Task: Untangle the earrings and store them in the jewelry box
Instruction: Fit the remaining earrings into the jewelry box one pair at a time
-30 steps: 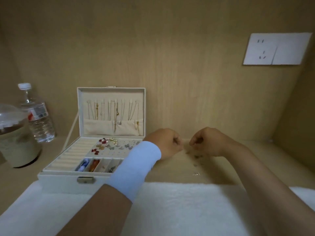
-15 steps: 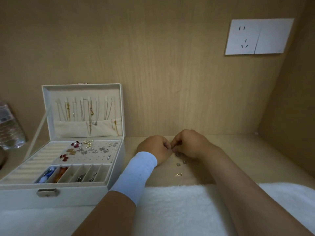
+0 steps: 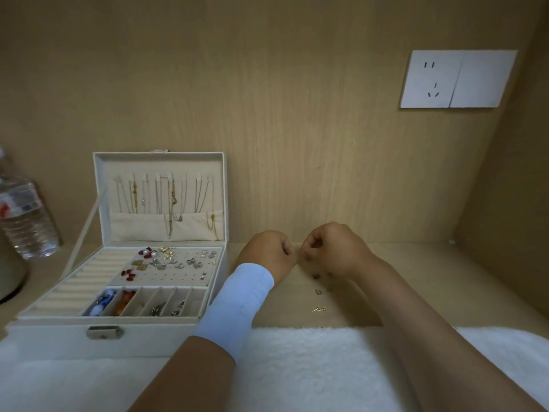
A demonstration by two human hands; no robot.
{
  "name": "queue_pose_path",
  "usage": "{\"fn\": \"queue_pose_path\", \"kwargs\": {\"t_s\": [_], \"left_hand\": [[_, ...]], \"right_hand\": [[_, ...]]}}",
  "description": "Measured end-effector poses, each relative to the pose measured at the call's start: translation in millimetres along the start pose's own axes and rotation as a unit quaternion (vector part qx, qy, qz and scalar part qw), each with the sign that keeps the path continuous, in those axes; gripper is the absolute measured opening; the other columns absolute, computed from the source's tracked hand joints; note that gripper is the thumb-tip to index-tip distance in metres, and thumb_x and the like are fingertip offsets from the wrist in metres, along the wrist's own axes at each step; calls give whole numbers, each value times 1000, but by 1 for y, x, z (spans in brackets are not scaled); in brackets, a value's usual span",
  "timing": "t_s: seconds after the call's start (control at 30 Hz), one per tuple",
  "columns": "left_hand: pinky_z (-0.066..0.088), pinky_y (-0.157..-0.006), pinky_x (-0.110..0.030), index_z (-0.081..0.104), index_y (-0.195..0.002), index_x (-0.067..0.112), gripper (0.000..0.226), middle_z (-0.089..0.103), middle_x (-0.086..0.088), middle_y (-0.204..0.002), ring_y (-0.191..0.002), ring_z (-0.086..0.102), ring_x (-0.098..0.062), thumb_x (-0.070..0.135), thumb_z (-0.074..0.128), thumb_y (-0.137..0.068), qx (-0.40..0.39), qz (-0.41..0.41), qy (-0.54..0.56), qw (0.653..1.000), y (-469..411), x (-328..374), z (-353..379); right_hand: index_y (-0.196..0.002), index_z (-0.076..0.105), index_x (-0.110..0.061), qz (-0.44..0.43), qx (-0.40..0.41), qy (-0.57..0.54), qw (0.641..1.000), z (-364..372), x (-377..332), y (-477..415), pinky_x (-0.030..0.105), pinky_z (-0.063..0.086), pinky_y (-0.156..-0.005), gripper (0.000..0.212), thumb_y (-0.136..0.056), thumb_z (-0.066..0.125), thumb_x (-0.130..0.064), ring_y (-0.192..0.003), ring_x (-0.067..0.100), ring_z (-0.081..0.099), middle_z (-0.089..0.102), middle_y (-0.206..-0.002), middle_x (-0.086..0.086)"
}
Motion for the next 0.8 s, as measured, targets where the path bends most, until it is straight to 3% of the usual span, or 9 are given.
{"fn": "queue_pose_path", "kwargs": {"t_s": [0.1, 0.2, 0.3, 0.47, 0.63, 0.8], "left_hand": [[52, -69, -26, 64, -75, 26, 10, 66, 9, -81, -78, 64, -16, 23, 59, -83, 26, 11, 15, 999, 7, 7, -25], [52, -73, -27, 66, -83, 25, 9, 64, 11, -81, -80, 63, -15, 21, 59, -84, 39, 27, 31, 998, 18, 10, -55], [52, -72, -27, 67, -83, 29, 13, 64, 13, -79, -78, 62, -12, 21, 58, -82, 53, 39, 52, 996, 28, -2, -87], [47, -53, -21, 73, -86, 28, 12, 68, 9, -79, -62, 60, -7, 21, 64, -87, 51, 35, 110, 992, 42, -40, -131], [51, -71, -19, 77, -86, 22, 4, 74, 5, -82, -74, 65, -6, 20, 74, -85, 74, 20, 195, 978, 56, -81, -158], [55, -65, -22, 77, -87, 22, 6, 76, 0, -86, -71, 66, -10, 19, 72, -86, 76, 5, 228, 971, 66, -110, -173]], "right_hand": [[-72, 75, -30, -10, 16, -55, 998, -6, -13, 0, 27, 56, -70, 10, -81, 74, -26, -74, 4, 69, 74, -75, -14], [-77, 78, -29, -51, 9, -137, 989, -11, -37, 4, 12, 48, -68, 15, -83, 78, -15, -66, -11, 62, 74, -74, -14], [-88, 80, -22, -88, 2, -177, 980, -16, -70, 8, 2, 40, -62, 12, -85, 77, -11, -61, -15, 58, 73, -77, -13], [-91, 80, -14, -115, -22, -219, 969, -6, -127, 11, 3, 37, -48, 9, -86, 76, -6, -46, -11, 54, 69, -72, -9], [-89, 73, -23, -133, -8, -218, 967, 11, -167, 4, 8, 41, -51, 18, -83, 77, -6, -50, -6, 57, 67, -71, -6], [-106, 68, -30, -185, 24, -149, 971, 22, -203, 0, 15, 49, -61, 27, -85, 74, -15, -56, -7, 58, 71, -75, -9]]}}
Point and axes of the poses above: each hand's wrist, its own y-axis away from the middle knuckle, its own z-axis out of the palm, x = y × z, the point moved 7 cm from there along -y, towards the middle knuckle
